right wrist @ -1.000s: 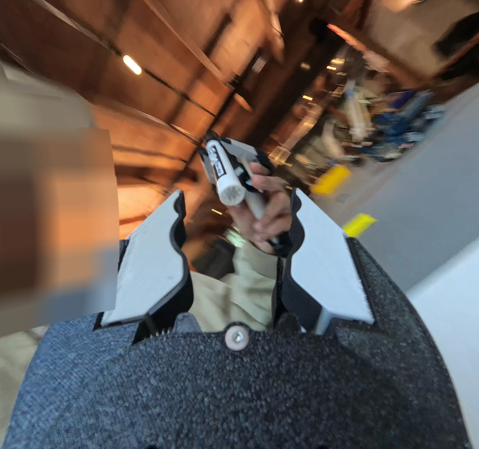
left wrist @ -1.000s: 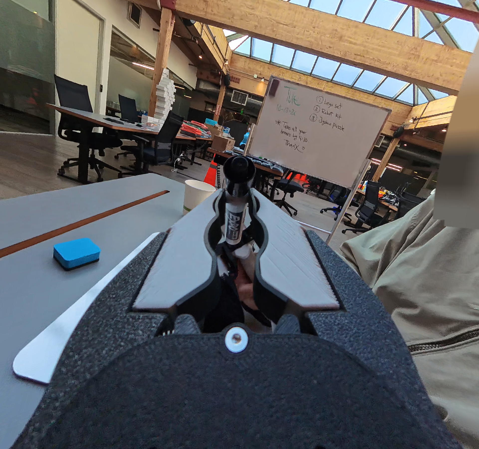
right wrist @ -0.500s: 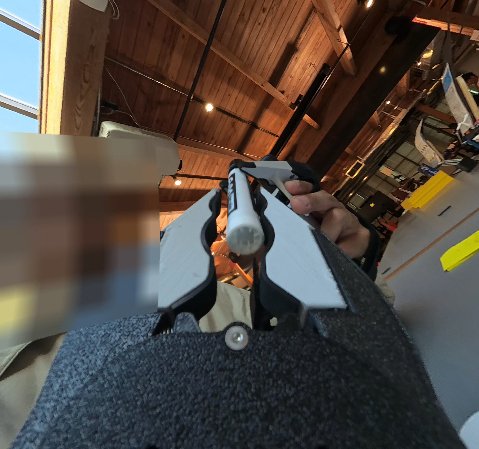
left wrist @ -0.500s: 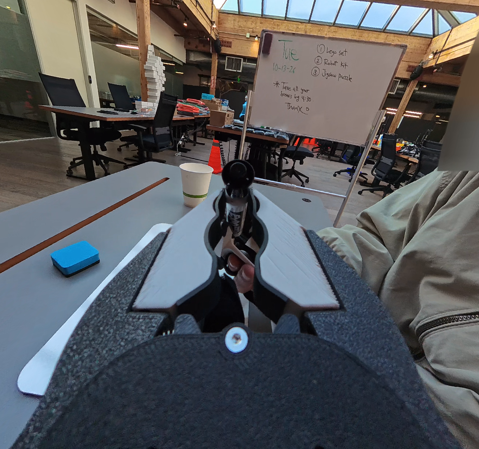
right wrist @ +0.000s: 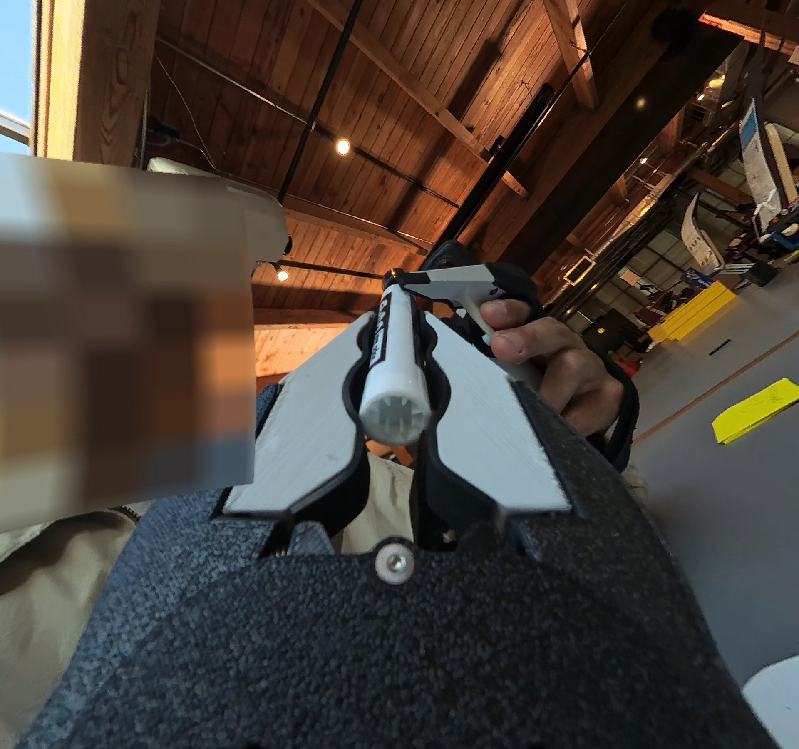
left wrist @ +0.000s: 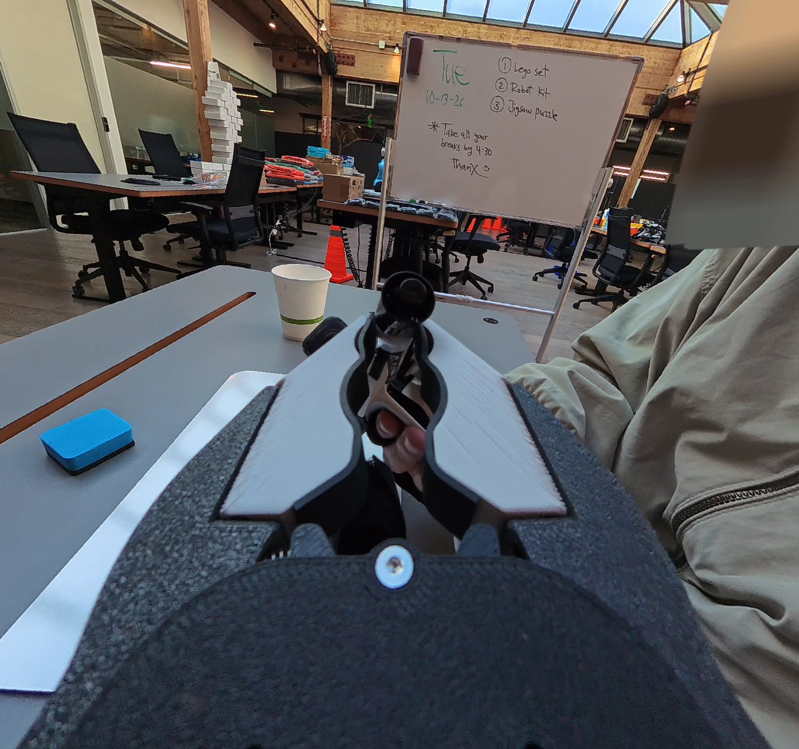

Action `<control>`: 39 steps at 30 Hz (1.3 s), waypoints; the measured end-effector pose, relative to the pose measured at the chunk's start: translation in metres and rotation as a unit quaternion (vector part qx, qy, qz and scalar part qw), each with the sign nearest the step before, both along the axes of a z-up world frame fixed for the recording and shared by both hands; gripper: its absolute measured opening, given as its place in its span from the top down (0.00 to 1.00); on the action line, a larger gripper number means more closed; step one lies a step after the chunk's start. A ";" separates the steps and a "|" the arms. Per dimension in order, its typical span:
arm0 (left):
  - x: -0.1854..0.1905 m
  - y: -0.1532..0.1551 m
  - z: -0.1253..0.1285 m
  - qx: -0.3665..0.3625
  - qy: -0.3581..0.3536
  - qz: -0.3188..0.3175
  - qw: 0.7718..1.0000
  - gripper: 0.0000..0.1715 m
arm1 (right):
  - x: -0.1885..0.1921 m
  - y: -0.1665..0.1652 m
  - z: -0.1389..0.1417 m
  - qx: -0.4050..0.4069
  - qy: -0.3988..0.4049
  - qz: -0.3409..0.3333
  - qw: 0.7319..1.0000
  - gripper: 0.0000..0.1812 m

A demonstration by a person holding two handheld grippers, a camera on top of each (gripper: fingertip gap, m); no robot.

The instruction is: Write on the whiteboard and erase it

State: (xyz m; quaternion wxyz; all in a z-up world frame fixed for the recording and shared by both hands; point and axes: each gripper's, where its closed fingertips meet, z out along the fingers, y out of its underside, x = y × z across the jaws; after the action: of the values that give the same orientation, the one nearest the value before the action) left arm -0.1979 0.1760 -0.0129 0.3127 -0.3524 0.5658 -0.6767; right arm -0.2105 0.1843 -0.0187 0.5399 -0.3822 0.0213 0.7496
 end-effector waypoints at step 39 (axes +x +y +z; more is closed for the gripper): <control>-0.009 0.014 -0.038 -0.126 0.051 -0.039 0.990 0.91 | 0.013 -0.007 -0.042 0.070 -0.467 -0.226 0.852 0.91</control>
State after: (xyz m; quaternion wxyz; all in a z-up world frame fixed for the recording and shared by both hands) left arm -0.2071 0.1898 -0.0506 0.2094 -0.4009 0.5046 -0.7354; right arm -0.1973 0.1769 -0.0605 0.6660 -0.6334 -0.2002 0.3394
